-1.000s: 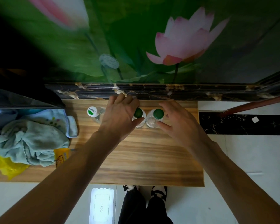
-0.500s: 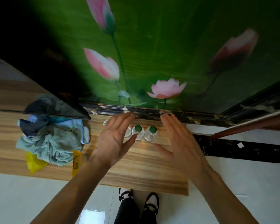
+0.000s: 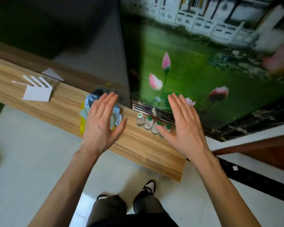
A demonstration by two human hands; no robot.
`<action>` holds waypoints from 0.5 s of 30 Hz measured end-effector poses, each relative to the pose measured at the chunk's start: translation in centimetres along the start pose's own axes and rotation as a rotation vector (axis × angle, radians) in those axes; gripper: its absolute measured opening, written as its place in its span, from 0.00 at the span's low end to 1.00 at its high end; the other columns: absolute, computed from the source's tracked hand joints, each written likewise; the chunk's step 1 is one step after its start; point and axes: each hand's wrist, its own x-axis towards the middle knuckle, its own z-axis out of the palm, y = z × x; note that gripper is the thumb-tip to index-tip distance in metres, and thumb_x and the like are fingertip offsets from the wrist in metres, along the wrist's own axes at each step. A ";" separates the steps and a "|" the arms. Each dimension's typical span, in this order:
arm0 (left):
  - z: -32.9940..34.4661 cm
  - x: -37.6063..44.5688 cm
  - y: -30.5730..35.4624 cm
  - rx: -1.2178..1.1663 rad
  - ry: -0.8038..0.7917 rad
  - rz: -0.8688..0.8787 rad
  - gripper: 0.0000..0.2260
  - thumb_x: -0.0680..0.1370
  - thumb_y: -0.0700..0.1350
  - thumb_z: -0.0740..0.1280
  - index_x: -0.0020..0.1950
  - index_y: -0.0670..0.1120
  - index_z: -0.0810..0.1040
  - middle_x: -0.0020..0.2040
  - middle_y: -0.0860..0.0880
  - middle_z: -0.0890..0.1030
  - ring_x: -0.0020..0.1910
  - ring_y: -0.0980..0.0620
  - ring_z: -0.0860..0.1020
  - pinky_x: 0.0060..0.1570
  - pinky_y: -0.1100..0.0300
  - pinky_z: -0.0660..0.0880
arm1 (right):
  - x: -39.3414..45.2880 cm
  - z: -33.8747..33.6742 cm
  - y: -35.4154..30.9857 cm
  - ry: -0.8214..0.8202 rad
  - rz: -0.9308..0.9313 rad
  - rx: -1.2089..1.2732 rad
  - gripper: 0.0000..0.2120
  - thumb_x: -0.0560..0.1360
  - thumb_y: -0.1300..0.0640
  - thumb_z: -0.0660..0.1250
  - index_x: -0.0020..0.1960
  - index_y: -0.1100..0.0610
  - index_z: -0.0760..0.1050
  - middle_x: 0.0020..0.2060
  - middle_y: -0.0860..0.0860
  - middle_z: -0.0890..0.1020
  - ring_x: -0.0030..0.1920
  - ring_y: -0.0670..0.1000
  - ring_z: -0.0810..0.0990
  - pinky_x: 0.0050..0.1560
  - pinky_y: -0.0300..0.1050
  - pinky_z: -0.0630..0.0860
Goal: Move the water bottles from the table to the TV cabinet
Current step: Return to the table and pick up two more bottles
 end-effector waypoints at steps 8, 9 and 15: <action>-14.6 -7.2 -5.8 0.179 0.202 -0.200 0.33 0.81 0.58 0.68 0.80 0.42 0.65 0.80 0.44 0.69 0.81 0.42 0.64 0.75 0.39 0.66 | 3.4 -3.2 -15.4 0.030 -0.326 0.071 0.44 0.77 0.32 0.63 0.83 0.54 0.51 0.83 0.49 0.55 0.83 0.49 0.49 0.80 0.60 0.55; -16.3 -8.5 -6.6 0.191 0.228 -0.224 0.33 0.81 0.58 0.68 0.80 0.42 0.65 0.80 0.44 0.69 0.81 0.42 0.64 0.75 0.39 0.66 | 3.8 -3.0 -17.5 0.027 -0.360 0.080 0.45 0.76 0.32 0.63 0.83 0.53 0.51 0.83 0.48 0.55 0.83 0.49 0.49 0.80 0.61 0.55; -25.9 -17.3 -10.4 0.254 0.384 -0.405 0.33 0.81 0.59 0.66 0.80 0.43 0.65 0.80 0.46 0.68 0.81 0.44 0.63 0.78 0.41 0.62 | 4.7 -1.0 -31.4 0.002 -0.589 0.127 0.45 0.75 0.31 0.62 0.83 0.53 0.53 0.83 0.47 0.56 0.83 0.48 0.50 0.81 0.59 0.53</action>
